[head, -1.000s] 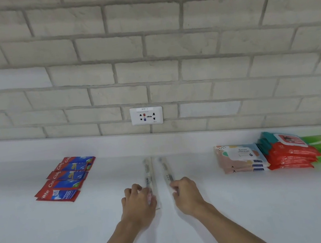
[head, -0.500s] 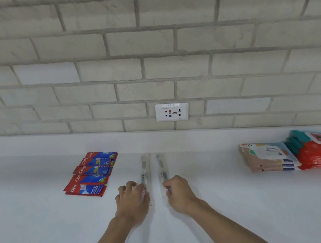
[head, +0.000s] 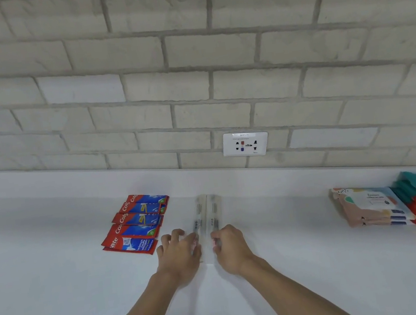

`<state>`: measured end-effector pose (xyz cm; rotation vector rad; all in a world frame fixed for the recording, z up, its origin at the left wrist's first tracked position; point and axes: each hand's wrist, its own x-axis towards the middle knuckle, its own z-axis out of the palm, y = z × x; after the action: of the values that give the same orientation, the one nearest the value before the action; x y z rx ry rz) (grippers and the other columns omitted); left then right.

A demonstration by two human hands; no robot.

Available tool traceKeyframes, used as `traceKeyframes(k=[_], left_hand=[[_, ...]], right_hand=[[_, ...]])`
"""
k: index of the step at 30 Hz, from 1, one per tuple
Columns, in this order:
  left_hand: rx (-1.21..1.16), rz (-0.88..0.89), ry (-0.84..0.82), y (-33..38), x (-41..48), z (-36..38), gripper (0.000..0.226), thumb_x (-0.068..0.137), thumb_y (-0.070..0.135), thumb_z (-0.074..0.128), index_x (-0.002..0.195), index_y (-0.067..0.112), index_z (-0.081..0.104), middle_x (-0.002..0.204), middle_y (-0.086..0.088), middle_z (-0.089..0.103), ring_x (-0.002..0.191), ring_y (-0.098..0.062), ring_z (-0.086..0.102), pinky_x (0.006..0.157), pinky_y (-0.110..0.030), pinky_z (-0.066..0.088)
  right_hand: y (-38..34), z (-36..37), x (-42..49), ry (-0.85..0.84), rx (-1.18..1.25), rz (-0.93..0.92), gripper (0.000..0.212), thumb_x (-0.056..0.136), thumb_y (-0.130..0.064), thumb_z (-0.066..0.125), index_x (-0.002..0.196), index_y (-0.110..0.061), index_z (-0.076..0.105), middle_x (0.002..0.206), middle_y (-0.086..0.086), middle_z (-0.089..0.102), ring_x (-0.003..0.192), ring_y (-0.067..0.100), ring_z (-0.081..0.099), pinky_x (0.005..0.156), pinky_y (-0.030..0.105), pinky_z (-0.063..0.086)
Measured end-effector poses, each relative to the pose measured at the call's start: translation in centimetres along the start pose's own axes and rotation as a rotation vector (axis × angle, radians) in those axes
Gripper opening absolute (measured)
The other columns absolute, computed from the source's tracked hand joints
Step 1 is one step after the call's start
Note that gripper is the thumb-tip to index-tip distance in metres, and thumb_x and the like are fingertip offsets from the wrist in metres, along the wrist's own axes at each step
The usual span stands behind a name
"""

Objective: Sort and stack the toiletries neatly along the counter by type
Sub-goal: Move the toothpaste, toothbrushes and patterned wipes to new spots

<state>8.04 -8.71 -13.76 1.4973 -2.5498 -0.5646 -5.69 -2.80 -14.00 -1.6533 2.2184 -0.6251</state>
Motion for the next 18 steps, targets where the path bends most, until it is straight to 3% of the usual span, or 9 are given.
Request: traceKeyframes(k=[4, 12, 15, 18], left_hand=[[-0.012, 0.005, -0.003, -0.2, 0.2, 0.1, 0.04, 0.098, 0.045, 0.041, 0.137, 0.037, 0.045, 0.148, 0.003, 0.031, 0.135, -0.025, 0.024, 0.11, -0.043, 0.029], [-0.028, 0.005, -0.003, -0.3, 0.0, 0.1, 0.043, 0.098, 0.047, 0.037, 0.14, 0.04, 0.038, 0.149, 0.004, 0.029, 0.137, -0.024, 0.023, 0.112, -0.043, 0.026], [-0.049, 0.007, 0.003, -0.4, -0.3, 0.1, 0.046, 0.098, 0.049, 0.033, 0.143, 0.039, 0.03, 0.15, 0.004, 0.029, 0.137, -0.024, 0.023, 0.112, -0.043, 0.025], [-0.081, -0.001, 0.013, -0.3, -0.4, -0.1, 0.048, 0.099, 0.049, 0.03, 0.145, 0.036, 0.026, 0.151, 0.004, 0.029, 0.137, -0.025, 0.023, 0.111, -0.043, 0.026]], right_hand=[[-0.6, 0.0, -0.1, 0.007, -0.017, 0.012, 0.02, 0.087, 0.0, 0.046, 0.071, -0.011, 0.049, 0.089, 0.005, 0.046, 0.078, 0.019, 0.045, 0.064, 0.017, 0.03], [-1.0, -0.1, -0.3, 0.016, -0.02, 0.049, 0.017, 0.088, -0.002, 0.048, 0.076, -0.012, 0.054, 0.094, 0.006, 0.049, 0.083, 0.019, 0.046, 0.068, 0.017, 0.032], [-0.8, -0.2, -0.6, 0.029, 0.026, 0.068, 0.016, 0.091, -0.004, 0.049, 0.092, -0.007, 0.065, 0.104, 0.009, 0.054, 0.093, 0.022, 0.053, 0.076, 0.016, 0.039], [-0.6, -0.5, -1.5, 0.053, 0.092, 0.063, 0.023, 0.096, -0.011, 0.05, 0.113, -0.013, 0.065, 0.115, 0.007, 0.053, 0.109, 0.019, 0.053, 0.088, 0.011, 0.036]])
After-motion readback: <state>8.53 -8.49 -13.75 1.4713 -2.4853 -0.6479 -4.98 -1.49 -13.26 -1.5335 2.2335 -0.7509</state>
